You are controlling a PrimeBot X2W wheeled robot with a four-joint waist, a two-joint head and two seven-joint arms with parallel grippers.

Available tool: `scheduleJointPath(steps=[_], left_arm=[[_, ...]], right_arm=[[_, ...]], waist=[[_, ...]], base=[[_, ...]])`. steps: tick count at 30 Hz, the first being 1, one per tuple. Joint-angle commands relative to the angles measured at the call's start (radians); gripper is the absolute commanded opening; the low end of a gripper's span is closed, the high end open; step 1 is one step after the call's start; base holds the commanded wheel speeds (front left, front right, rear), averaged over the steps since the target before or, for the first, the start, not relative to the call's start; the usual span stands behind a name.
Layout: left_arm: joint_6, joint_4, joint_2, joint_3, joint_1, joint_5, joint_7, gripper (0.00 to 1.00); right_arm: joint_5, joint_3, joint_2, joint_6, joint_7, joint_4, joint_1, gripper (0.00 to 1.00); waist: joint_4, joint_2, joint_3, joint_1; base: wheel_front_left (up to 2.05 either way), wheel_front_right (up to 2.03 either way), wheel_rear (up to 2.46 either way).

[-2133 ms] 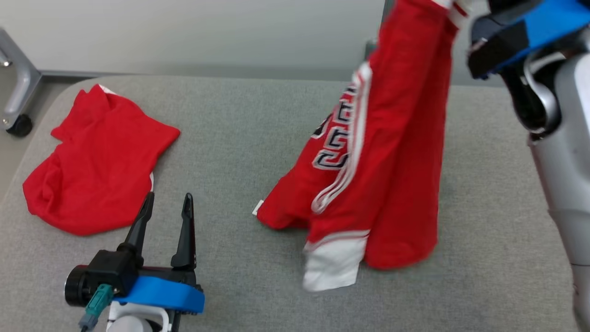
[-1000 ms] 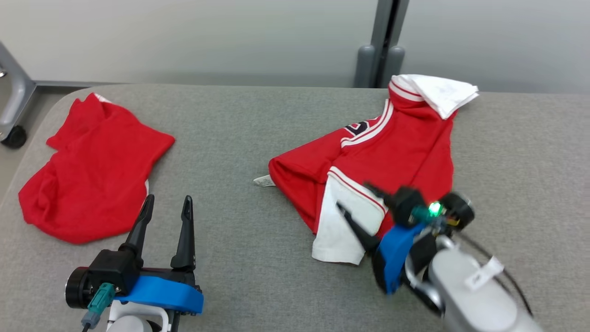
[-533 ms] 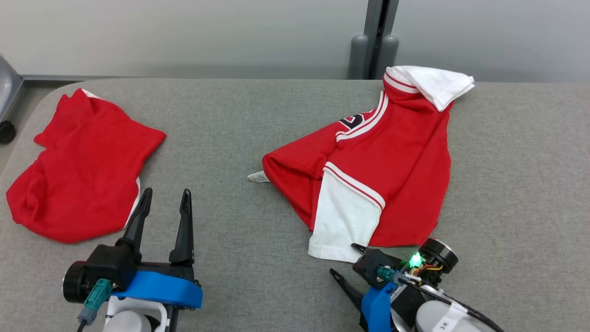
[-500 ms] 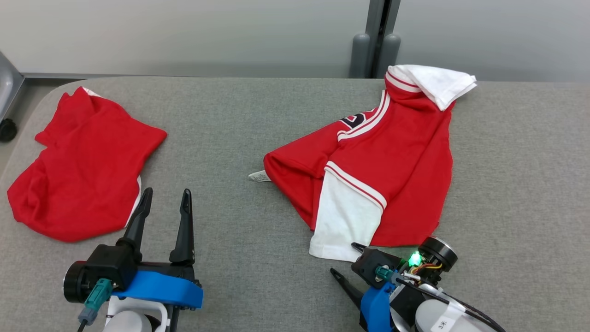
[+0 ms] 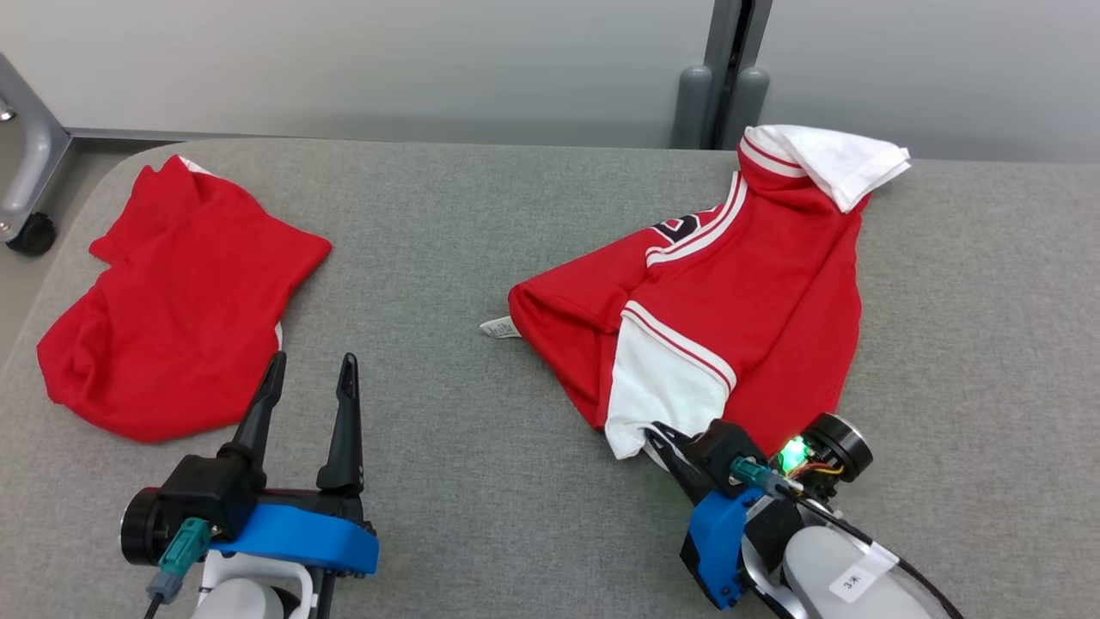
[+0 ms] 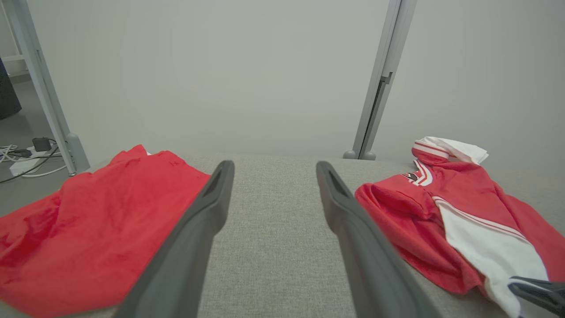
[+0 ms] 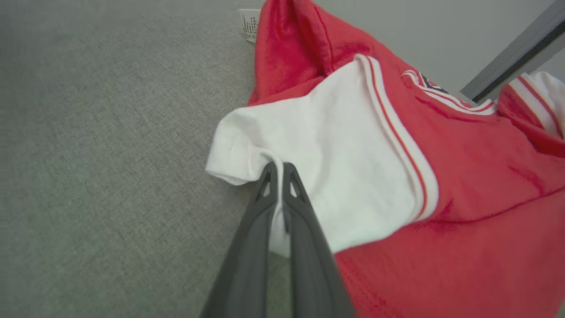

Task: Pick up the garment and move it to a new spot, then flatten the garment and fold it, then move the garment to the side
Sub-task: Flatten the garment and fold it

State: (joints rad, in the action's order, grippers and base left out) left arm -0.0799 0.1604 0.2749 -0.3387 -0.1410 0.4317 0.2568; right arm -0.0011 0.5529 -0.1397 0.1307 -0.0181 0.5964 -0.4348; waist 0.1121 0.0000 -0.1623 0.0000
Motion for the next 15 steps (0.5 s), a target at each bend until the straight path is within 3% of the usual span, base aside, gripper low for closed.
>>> scheduleJointPath(steps=[1,9,15], left_arm=[[-0.004,0.001,0.003,0.003,0.007,0.005,0.002,1.00],[-0.013,-0.013,0.018,0.007,0.027,0.007,-0.003,1.00],[-0.017,-0.026,0.026,0.006,0.037,0.012,-0.008,1.00]], right_arm=[[0.015,-0.017,0.004,0.000,-0.015,-0.012,0.026,0.00],[0.118,-0.241,0.044,0.000,-0.087,-0.187,0.109,0.00],[0.325,-0.629,0.086,0.000,-0.151,-0.317,0.205,0.00]], waist=[[-0.007,0.0000,0.009,0.0000],[-0.051,0.0000,0.041,0.0000],[-0.079,0.0000,0.060,0.0000]], base=[[0.00,0.00,0.00],[0.00,0.00,0.00],[0.00,0.00,0.00]])
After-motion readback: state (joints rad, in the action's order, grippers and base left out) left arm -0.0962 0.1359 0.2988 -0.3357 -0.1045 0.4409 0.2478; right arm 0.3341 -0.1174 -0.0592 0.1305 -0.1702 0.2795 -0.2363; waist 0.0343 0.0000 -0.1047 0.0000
